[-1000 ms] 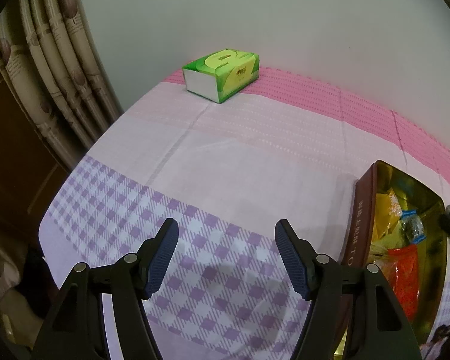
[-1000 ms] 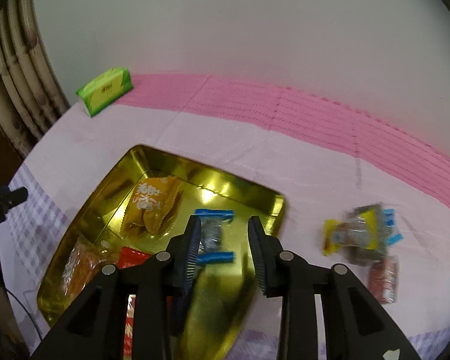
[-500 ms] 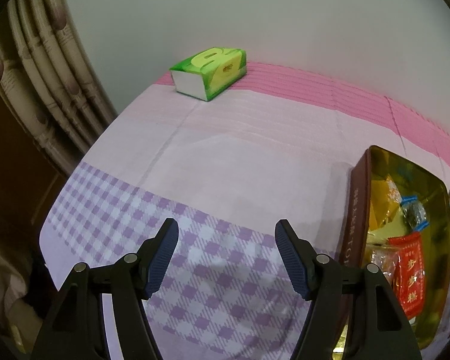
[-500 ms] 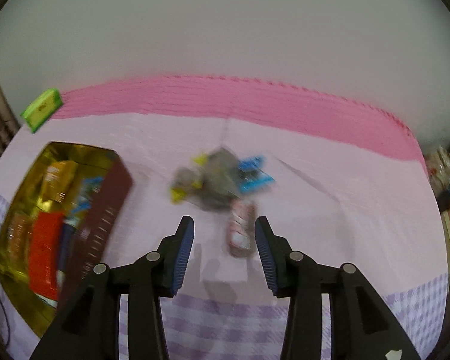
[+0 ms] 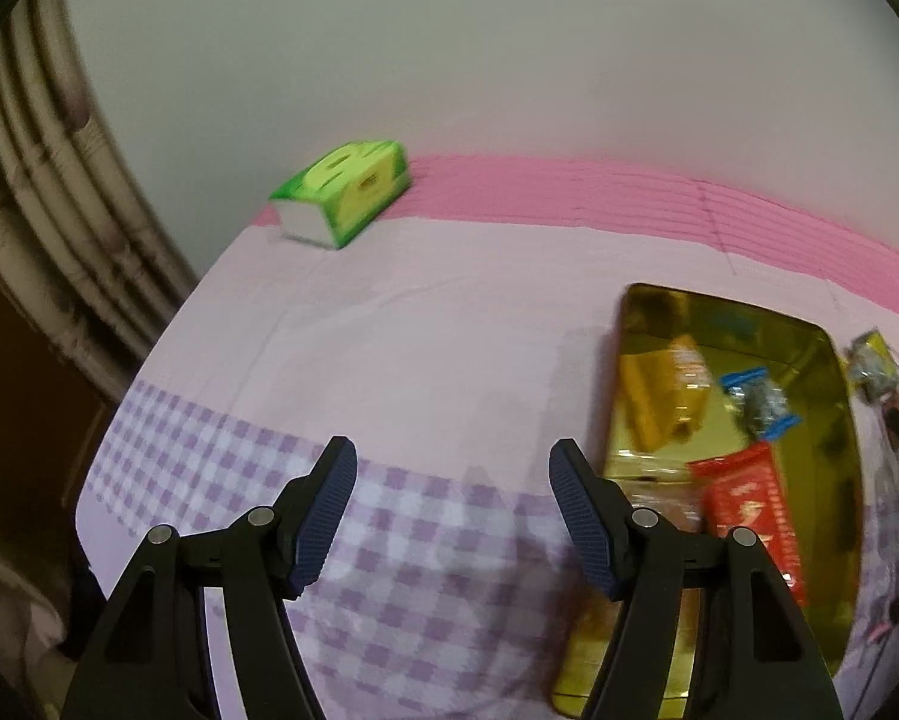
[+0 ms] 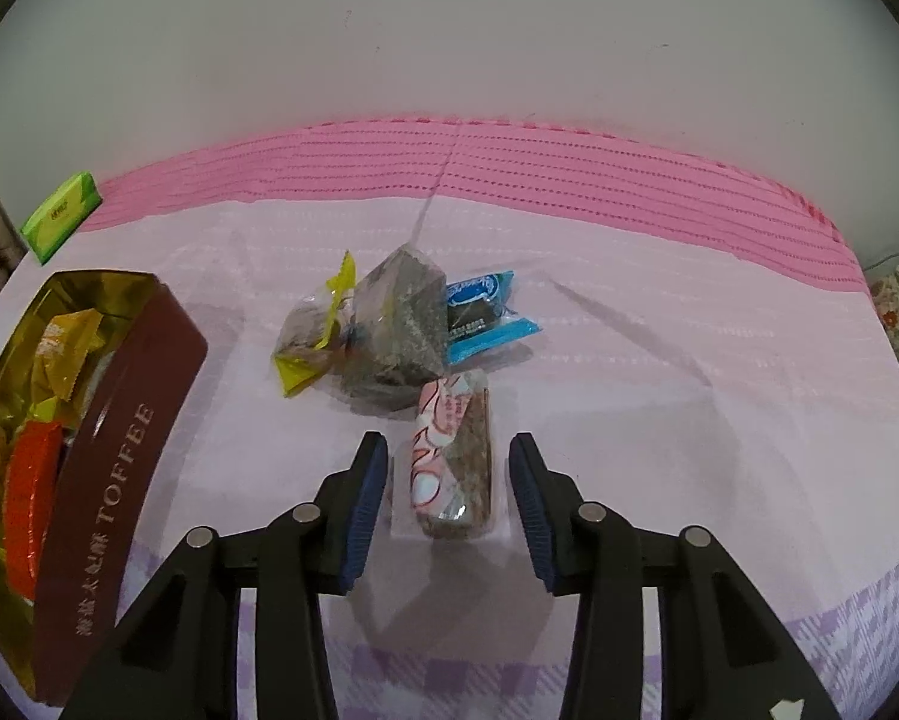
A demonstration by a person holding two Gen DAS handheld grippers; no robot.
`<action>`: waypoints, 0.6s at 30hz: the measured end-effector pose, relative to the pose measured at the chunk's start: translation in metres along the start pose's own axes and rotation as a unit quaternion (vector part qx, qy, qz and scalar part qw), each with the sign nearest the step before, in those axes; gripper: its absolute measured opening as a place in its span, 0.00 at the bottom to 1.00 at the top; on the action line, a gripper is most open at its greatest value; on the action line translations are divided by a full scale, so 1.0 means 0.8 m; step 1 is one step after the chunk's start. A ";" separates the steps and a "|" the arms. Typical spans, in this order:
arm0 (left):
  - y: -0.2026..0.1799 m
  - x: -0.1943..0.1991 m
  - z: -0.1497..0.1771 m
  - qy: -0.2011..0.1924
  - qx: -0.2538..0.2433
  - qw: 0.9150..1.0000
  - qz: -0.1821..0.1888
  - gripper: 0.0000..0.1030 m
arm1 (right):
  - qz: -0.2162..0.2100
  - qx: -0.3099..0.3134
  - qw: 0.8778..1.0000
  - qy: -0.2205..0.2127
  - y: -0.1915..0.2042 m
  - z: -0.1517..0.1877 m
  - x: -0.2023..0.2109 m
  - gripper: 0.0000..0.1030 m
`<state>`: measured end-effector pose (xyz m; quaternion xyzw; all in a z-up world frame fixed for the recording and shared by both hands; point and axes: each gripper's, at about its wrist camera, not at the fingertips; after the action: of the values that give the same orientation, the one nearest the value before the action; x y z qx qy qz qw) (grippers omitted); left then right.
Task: Organize snacks
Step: 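Grasp the pink-and-white wrapped packet with the right gripper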
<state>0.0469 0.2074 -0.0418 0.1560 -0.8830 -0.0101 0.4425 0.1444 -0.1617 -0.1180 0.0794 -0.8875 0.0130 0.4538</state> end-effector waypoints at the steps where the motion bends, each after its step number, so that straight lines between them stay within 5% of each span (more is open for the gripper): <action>1: -0.008 0.004 -0.002 -0.001 -0.007 1.000 0.007 0.66 | -0.002 -0.002 1.000 0.000 -0.003 0.001 -0.001 0.29; 8: -0.081 0.023 -0.016 -0.004 -0.054 0.997 0.061 0.66 | 0.009 -0.006 1.000 -0.019 -0.028 0.008 0.005 0.22; 18: -0.196 0.039 -0.034 -0.001 -0.114 0.981 0.157 0.66 | 0.088 -0.052 0.994 -0.036 -0.126 0.032 0.025 0.21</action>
<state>0.0925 0.0524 -0.0258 -0.0359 -0.8901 -0.0417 0.4523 0.1275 -0.2658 -0.1222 -0.0222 -0.9061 0.0038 0.4225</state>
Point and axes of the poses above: each gripper's, at about its wrist camera, not at the fingertips, and x roughly against the way its jaws point, y to its left, z to its underside, and after that the axes turned 3 degrees about -z, right-handed
